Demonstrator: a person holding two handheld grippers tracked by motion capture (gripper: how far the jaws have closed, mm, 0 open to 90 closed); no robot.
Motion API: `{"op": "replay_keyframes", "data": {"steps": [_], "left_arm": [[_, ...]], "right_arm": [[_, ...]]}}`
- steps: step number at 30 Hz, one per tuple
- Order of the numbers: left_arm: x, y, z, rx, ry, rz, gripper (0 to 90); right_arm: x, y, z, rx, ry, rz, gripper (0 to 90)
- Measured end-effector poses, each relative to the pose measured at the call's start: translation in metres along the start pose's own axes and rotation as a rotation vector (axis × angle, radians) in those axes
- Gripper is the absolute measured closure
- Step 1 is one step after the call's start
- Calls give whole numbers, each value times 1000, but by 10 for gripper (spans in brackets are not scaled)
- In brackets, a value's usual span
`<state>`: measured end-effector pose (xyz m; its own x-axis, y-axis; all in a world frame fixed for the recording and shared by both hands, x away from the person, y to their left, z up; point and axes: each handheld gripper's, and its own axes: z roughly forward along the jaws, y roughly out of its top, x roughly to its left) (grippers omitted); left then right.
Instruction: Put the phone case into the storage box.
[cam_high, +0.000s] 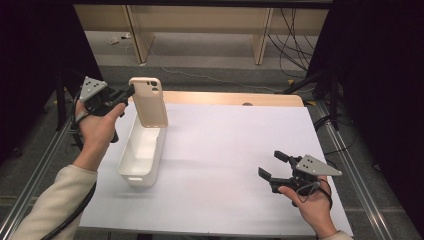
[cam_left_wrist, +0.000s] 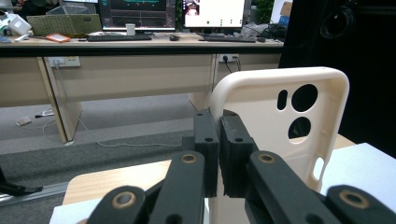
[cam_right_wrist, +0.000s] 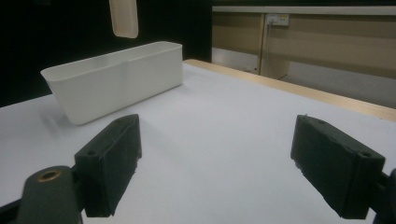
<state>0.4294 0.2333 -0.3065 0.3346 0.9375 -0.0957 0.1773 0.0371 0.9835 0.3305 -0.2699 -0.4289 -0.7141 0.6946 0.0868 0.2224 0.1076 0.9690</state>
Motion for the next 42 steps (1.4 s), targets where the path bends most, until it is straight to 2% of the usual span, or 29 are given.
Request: {"op": "replay_keyframes", "data": {"steps": [6,7,18,19,20,21,23,25,26,27,28,31,42], "left_arm": [[4,1,0,0,12,-3,864],[4,1,-1,6,16,-18,865],[10,-2,1,12,30,-16,865],[10,-2,1,14,31,-15,865],[11,-2,2,14,32,-16,865],[11,-2,2,15,32,-14,865],[11,-2,3,15,32,-15,865],[12,-2,3,14,36,-16,865],[12,-2,3,14,37,-14,865],[12,-1,3,14,38,-13,865],[13,-1,3,15,38,-12,865],[14,-1,3,15,38,-11,865],[17,0,6,16,46,-8,865]], "right_arm": [[0,0,1,-6,2,3,174],[0,0,1,-6,2,4,174],[1,0,0,12,-10,-8,173],[2,0,1,-13,-21,-2,174],[2,0,1,-13,-21,-3,173],[1,0,0,13,-9,-7,173],[1,0,1,-2,5,2,173],[1,0,0,17,2,-1,173],[1,0,1,4,3,2,173],[1,0,0,13,-9,-8,173],[1,0,1,1,3,3,173],[1,0,-1,12,-9,-7,173],[2,0,1,-1,8,1,173]]}}
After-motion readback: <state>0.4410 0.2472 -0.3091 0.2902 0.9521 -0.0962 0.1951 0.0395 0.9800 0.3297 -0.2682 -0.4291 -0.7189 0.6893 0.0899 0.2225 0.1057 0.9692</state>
